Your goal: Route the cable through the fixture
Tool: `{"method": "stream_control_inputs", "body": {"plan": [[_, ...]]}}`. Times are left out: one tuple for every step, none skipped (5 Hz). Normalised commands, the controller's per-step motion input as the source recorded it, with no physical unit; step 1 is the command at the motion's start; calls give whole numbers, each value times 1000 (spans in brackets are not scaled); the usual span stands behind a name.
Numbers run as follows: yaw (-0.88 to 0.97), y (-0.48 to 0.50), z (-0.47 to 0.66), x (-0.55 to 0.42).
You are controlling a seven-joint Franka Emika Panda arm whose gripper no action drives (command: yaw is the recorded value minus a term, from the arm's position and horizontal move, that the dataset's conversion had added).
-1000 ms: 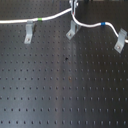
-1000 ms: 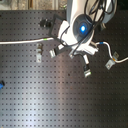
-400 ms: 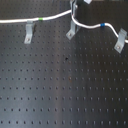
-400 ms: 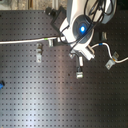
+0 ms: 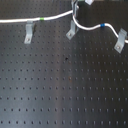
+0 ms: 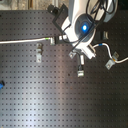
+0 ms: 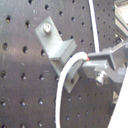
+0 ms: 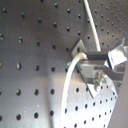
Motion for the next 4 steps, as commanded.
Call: {"method": "stream_control_inputs", "body": {"plan": [[11,108,43,-124],[0,127,119,-91],[-137,249,327,22],[0,180,73,143]]}}
